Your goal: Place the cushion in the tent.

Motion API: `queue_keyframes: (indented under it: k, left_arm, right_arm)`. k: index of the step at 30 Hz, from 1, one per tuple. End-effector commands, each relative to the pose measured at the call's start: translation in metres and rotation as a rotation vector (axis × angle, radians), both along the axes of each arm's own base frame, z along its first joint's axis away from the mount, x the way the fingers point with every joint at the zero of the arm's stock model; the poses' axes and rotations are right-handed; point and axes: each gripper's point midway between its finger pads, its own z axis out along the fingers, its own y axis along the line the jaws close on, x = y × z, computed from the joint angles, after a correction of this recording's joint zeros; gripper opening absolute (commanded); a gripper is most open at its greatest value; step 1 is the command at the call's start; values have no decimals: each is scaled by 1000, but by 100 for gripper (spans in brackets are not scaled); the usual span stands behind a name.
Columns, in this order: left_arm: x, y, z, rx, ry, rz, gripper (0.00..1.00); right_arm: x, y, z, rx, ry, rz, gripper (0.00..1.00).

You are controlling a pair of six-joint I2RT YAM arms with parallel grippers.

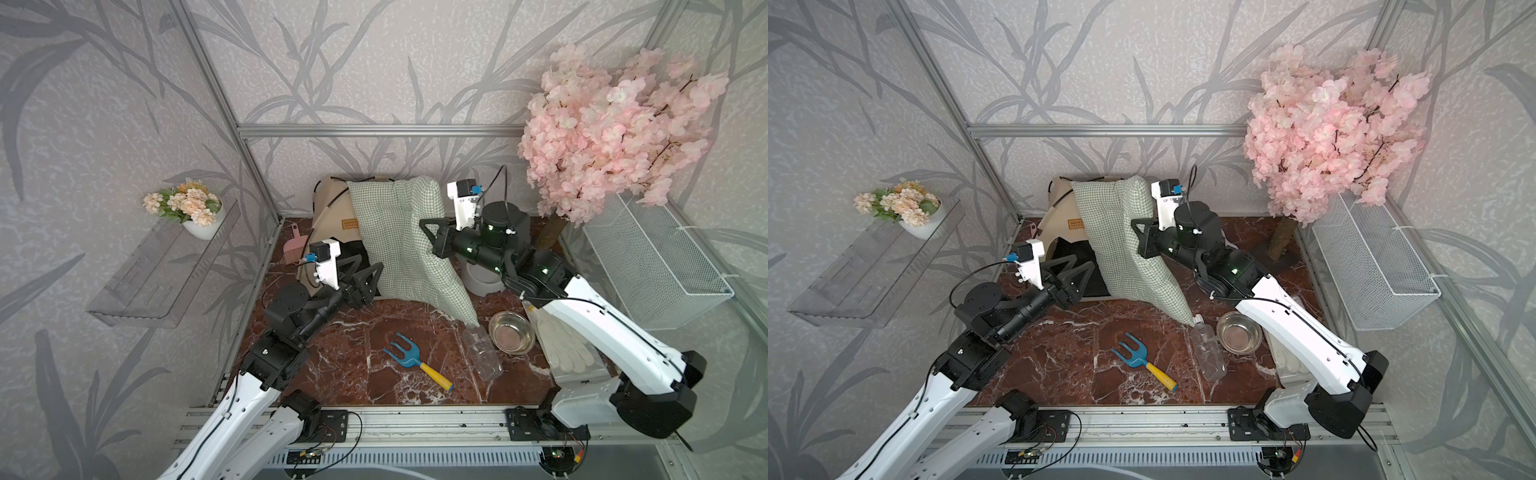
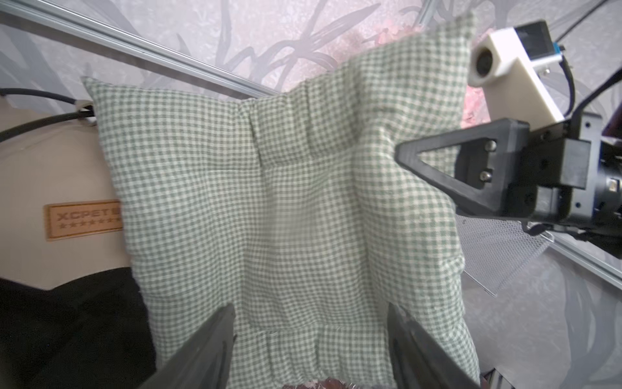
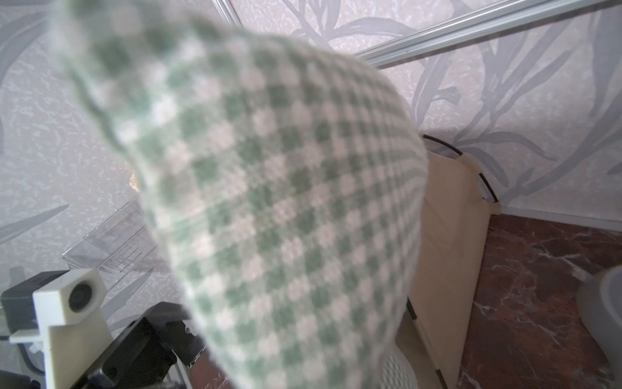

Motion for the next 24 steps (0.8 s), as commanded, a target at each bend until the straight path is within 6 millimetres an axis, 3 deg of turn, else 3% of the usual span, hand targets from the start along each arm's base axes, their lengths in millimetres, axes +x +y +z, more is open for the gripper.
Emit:
queue_keyframes:
  k: [1,4,8,10,15,24]
  left_arm:
    - [19,10,-32,-63,97,83,75]
    - [35,10,-65,-49,162,126,75]
    - [59,28,-108,20,214,262,78]
    - [70,38,-120,8,223,302,81]
    - [91,45,-122,-53,152,292,88]
    - [111,22,-133,65,58,150,88]
  right_arm:
    - [7,-9,-32,63,107,7,0]
    - [22,-25,-50,92,135,-42,0]
    - [38,-33,-65,75,153,-67,0]
    - [45,-39,-68,66,152,-85,0]
    - [57,-50,-72,61,157,-109,0]
    - [66,-46,-83,62,171,-74,0]
